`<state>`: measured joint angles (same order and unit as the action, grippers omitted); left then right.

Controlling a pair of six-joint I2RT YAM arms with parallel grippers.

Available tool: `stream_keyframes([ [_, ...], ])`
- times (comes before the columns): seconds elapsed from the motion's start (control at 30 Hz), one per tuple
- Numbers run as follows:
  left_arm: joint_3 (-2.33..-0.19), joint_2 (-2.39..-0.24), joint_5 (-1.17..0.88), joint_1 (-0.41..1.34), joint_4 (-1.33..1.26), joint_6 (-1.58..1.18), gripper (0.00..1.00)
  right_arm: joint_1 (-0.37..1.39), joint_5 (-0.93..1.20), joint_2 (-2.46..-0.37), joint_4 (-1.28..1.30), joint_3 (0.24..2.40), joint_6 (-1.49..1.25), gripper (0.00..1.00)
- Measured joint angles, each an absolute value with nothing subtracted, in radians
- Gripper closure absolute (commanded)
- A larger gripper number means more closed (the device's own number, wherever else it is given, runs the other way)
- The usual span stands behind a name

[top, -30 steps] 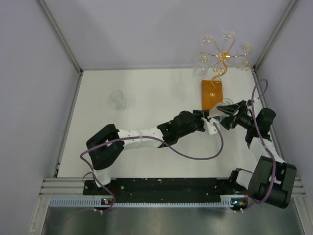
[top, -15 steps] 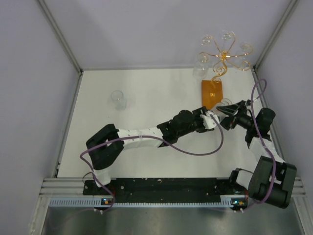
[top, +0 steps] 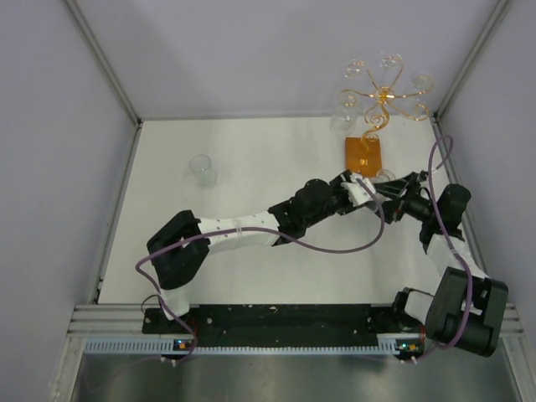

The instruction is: Take the wine glass off the wine glass rack

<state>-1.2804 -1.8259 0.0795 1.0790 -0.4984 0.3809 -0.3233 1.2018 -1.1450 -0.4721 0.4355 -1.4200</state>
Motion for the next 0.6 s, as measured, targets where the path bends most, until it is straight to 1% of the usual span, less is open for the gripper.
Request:
stream_keyframes([
  [0.1, -1.291, -1.826, 0.076, 1.080, -0.480, 0.366, 0.58, -0.323, 1.207, -1.145, -0.472, 0.439, -1.422, 1.00],
  [0.23, -1.314, -1.838, 0.062, 1.081, -0.447, 0.369, 0.76, -0.324, 1.198, -1.145, -0.474, 0.440, -1.431, 1.00],
  [0.27, -1.314, -1.841, 0.057, 1.082, -0.447, 0.373, 0.82, -0.324, 1.195, -1.145, -0.471, 0.440, -1.432, 1.00],
  [0.3, -1.315, -1.843, 0.052, 1.083, -0.446, 0.379, 0.94, -0.324, 1.192, -1.145, -0.467, 0.440, -1.432, 1.00],
  [0.33, -1.315, -1.844, 0.052, 1.083, -0.445, 0.395, 1.00, -0.324, 1.191, -1.145, -0.458, 0.440, -1.436, 1.00],
  [0.37, -1.315, -1.845, 0.052, 1.082, -0.445, 0.406, 1.00, -0.324, 1.191, -1.145, -0.455, 0.440, -1.441, 0.90],
  [0.4, -1.315, -1.849, 0.057, 1.082, -0.452, 0.433, 1.00, -0.323, 1.197, -1.145, -0.444, 0.440, -1.456, 0.65],
  [0.43, -1.315, -1.853, 0.054, 1.081, -0.457, 0.450, 1.00, -0.323, 1.197, -1.145, -0.434, 0.440, -1.459, 0.44],
  [0.47, -1.315, -1.857, 0.055, 1.081, -0.464, 0.465, 1.00, -0.324, 1.196, -1.146, -0.426, 0.440, -1.457, 0.08],
  [0.5, -1.315, -1.859, 0.056, 1.081, -0.467, 0.477, 1.00, -0.325, 1.195, -1.146, -0.415, 0.441, -1.449, 0.01],
  [0.6, -1.315, -1.859, 0.059, 1.078, -0.469, 0.530, 1.00, -0.323, 1.205, -1.145, -0.329, 0.470, -1.363, 0.01],
])
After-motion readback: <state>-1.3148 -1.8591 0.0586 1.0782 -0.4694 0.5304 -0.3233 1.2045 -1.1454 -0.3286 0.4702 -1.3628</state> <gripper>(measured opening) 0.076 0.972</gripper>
